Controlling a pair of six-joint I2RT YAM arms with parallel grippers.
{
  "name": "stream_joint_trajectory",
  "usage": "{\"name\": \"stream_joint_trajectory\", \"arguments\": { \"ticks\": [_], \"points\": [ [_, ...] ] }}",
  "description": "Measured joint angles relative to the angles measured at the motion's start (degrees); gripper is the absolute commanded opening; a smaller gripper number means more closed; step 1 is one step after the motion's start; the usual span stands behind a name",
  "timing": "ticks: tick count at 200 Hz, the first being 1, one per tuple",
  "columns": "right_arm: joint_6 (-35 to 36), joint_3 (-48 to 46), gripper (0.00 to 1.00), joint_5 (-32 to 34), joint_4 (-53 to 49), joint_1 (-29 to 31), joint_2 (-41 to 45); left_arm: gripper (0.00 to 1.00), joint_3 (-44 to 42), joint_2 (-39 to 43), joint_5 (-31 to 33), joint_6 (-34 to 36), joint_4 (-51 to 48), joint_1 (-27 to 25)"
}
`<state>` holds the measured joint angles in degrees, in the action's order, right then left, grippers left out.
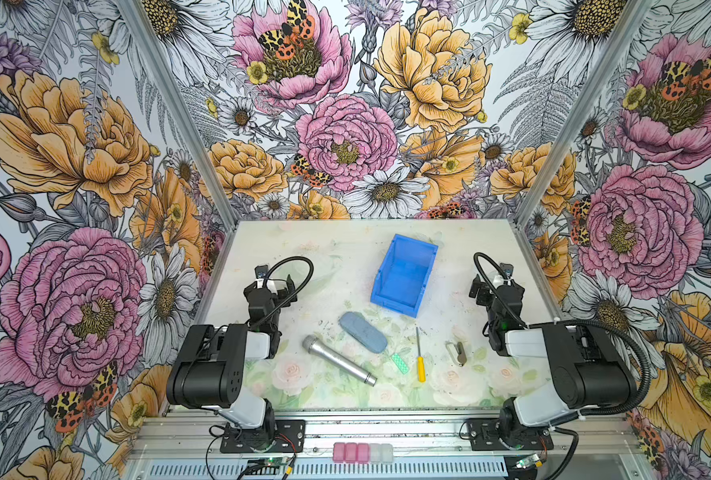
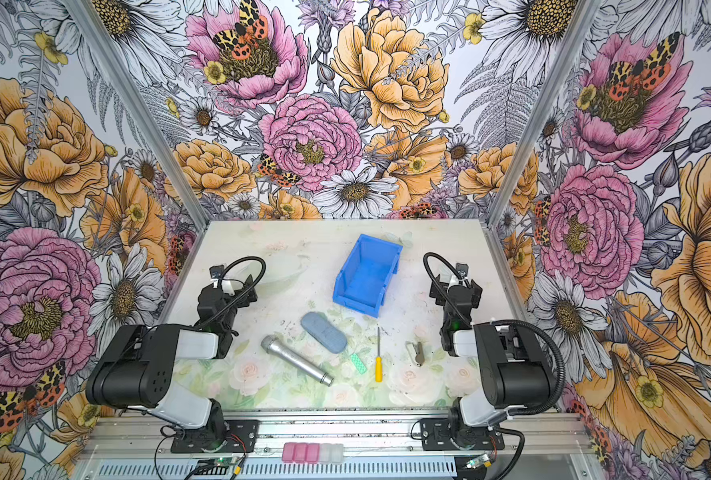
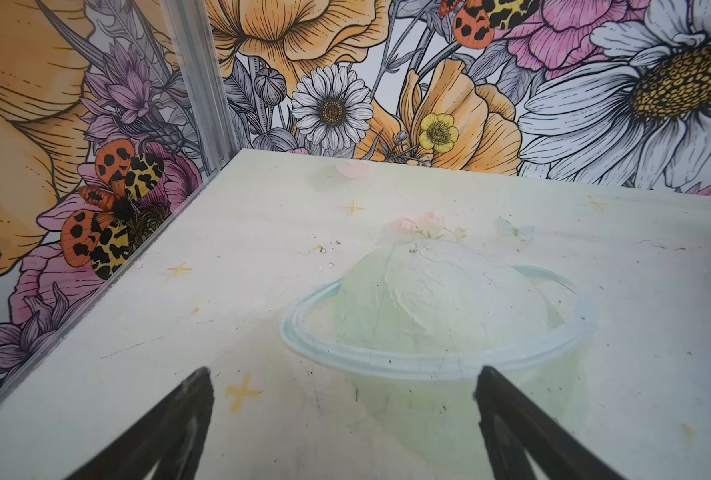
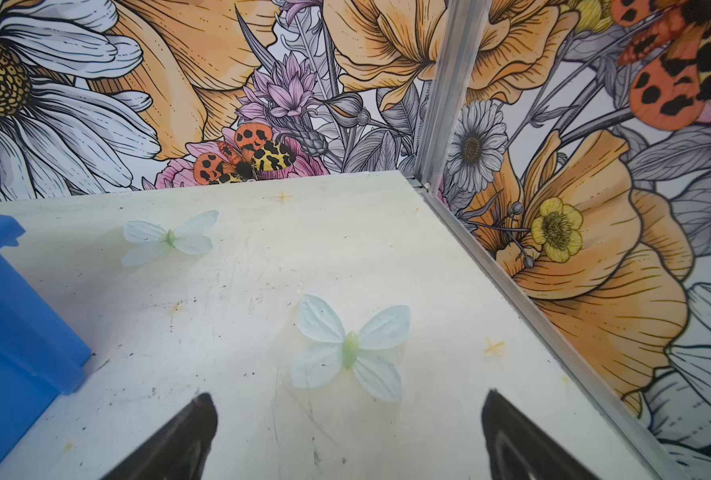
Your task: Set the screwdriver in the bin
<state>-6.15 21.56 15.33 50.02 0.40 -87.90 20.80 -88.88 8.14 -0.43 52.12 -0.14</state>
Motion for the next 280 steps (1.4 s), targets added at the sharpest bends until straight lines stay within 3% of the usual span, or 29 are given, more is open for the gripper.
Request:
{"name": "stream_joint_trajectory", "arguments": {
  "ticks": [221, 243, 280],
  "points": [
    [0.02, 0.02, 1.00, 0.46, -0.61, 0.09, 0.33, 0.99, 0.11, 0.07, -0.31, -0.02, -0.33, 0.39],
    [0.24, 0.42, 1.00, 1.97, -4.85, 1.16, 2.67, 0.99, 1.31, 2.29, -0.33, -0.09, -4.66, 0.57],
    [-1.77, 8.13, 0.99, 6.25, -22.34, 3.45, 11.78, 0.99, 7.89, 12.59, -1.70, -2.54, -20.57, 1.20]
  ]
}}
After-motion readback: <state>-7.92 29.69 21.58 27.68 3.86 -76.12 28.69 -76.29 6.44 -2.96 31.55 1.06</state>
